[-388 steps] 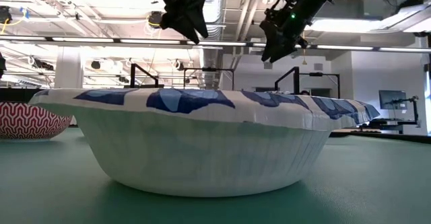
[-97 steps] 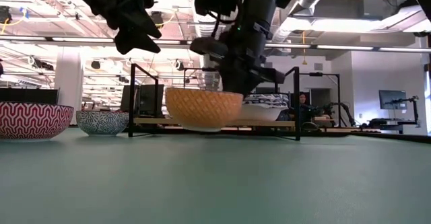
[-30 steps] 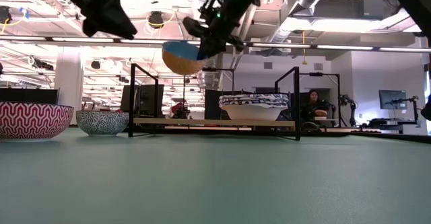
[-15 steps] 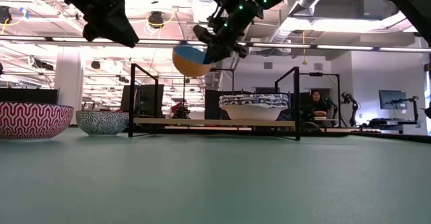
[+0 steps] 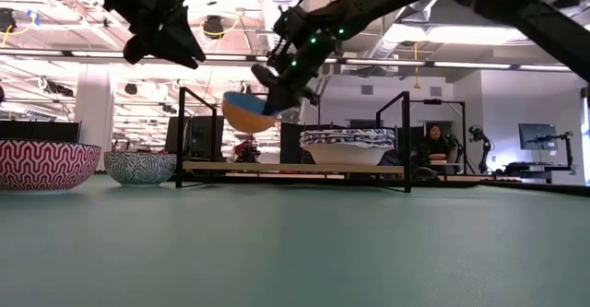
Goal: Place and stack bowls onto a shelf
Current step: Put the right blue patterned bowl on the shelf, then stack the red bowl on top of the blue bowl on the shelf
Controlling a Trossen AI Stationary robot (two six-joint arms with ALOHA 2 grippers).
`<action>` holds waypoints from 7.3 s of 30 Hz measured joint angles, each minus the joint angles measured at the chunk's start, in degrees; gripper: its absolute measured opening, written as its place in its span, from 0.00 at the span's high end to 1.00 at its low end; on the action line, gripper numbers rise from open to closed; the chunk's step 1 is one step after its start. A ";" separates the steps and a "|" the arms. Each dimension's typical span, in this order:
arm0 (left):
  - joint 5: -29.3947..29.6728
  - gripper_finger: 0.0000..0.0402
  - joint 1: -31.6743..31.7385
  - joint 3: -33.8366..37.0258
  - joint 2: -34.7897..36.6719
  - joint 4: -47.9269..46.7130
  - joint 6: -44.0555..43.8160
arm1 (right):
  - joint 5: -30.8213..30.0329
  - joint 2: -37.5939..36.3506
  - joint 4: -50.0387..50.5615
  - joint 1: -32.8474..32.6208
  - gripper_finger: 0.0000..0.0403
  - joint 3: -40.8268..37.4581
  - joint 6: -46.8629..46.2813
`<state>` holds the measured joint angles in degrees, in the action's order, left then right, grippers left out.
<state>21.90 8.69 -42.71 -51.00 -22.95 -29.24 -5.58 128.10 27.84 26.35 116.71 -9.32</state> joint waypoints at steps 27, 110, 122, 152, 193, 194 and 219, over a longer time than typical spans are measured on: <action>14.72 0.73 0.42 -0.01 -0.44 -11.42 -20.32 | 4.19 6.53 6.95 2.57 0.65 5.53 0.22; 7.92 1.00 28.57 -9.24 8.73 -29.04 -0.65 | 8.87 -11.22 0.33 -2.99 0.46 5.48 2.46; 17.46 1.00 22.13 -22.31 -2.39 -21.42 9.32 | 8.79 -13.18 -4.07 -4.96 0.46 5.48 6.00; 27.34 1.00 12.66 -28.89 -14.75 -2.65 36.72 | 3.66 -14.09 -6.05 -6.44 0.46 5.46 9.66; 24.62 0.49 6.69 -29.56 -13.65 2.96 25.67 | -0.29 -8.93 4.25 -3.22 0.89 5.54 4.64; 25.61 0.49 6.69 -29.72 -13.21 2.42 26.01 | -0.26 -7.99 4.29 -2.56 0.89 5.63 3.67; 21.89 0.48 8.55 -29.87 -11.82 -17.85 12.01 | 7.04 4.80 13.31 1.57 0.87 10.92 -0.32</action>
<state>43.80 17.24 -72.58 -62.82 -40.80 -17.24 1.45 132.90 41.15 27.92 127.63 -9.64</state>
